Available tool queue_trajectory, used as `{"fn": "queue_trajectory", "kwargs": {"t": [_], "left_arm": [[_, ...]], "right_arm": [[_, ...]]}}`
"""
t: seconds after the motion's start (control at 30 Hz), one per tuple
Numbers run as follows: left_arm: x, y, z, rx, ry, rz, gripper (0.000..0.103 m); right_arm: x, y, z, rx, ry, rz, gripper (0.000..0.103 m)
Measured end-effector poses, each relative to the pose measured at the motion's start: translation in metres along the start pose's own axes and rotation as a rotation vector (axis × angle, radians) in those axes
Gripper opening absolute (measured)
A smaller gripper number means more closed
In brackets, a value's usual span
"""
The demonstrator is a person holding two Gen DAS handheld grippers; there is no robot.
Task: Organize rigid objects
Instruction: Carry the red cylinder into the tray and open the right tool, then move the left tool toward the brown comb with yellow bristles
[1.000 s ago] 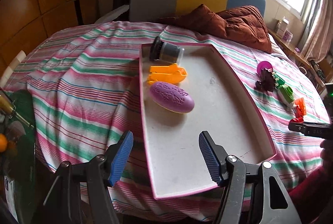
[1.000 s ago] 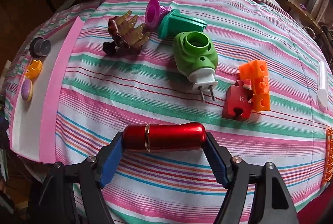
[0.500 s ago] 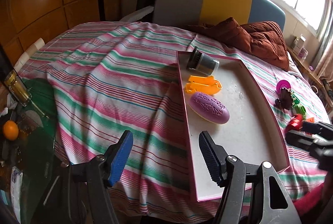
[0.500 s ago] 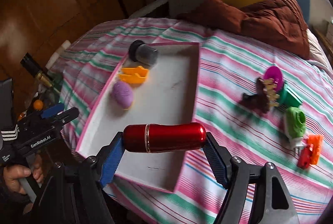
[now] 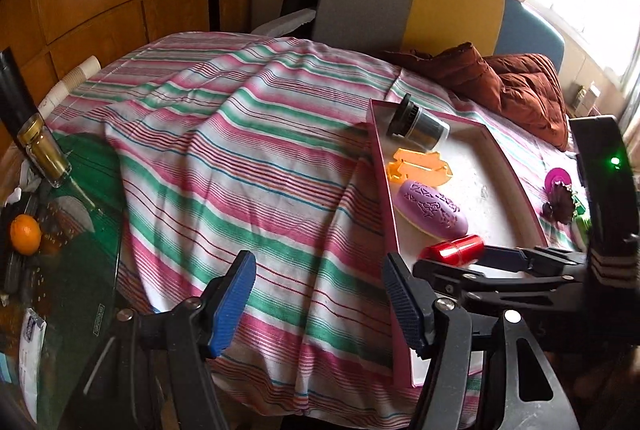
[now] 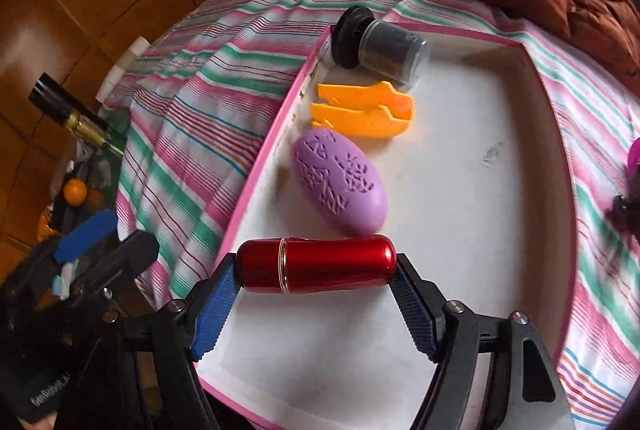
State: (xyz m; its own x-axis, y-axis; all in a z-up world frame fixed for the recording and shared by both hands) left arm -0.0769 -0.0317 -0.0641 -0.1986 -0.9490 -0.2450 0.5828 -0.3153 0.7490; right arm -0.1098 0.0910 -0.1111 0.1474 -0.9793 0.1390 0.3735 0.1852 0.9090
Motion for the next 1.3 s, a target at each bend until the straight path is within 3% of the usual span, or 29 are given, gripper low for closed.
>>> {"fn": "queue_trajectory", "kwargs": {"t": [0.2, 0.43, 0.77, 1.07, 1.3], "left_arm": [[0.004, 0.003, 0.001, -0.008, 0.009, 0.003, 0.066], [-0.004, 0.005, 0.002, -0.007, -0.012, -0.004, 0.066], [-0.04, 0.003, 0.0, 0.017, -0.114, -0.031, 0.066], [-0.08, -0.001, -0.002, 0.04, -0.2, -0.081, 0.067], [-0.108, -0.004, -0.006, 0.052, -0.266, -0.103, 0.074]], "right_arm": [[0.002, 0.002, -0.005, 0.0, -0.001, 0.052, 0.078], [-0.007, 0.025, -0.016, -0.046, 0.035, 0.011, 0.078], [-0.056, 0.078, -0.018, -0.177, 0.04, -0.126, 0.078], [-0.131, 0.12, -0.014, -0.26, -0.057, -0.257, 0.078], [-0.195, 0.139, -0.021, -0.28, -0.139, -0.384, 0.078]]}}
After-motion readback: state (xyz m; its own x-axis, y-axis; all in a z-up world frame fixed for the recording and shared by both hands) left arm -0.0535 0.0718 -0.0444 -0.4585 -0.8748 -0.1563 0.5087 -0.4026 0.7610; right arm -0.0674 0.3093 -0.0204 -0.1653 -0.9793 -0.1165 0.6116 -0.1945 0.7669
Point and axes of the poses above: each gripper's, at about its wrist camera, not at the fingertips, and y roughly against the way its jaws point, x to its left, z to its top, the point moved 5 cm from there along -y, roughly the way its jaws point, and after that the axes turned 10 degrees about -z, right-handed, at the moved point
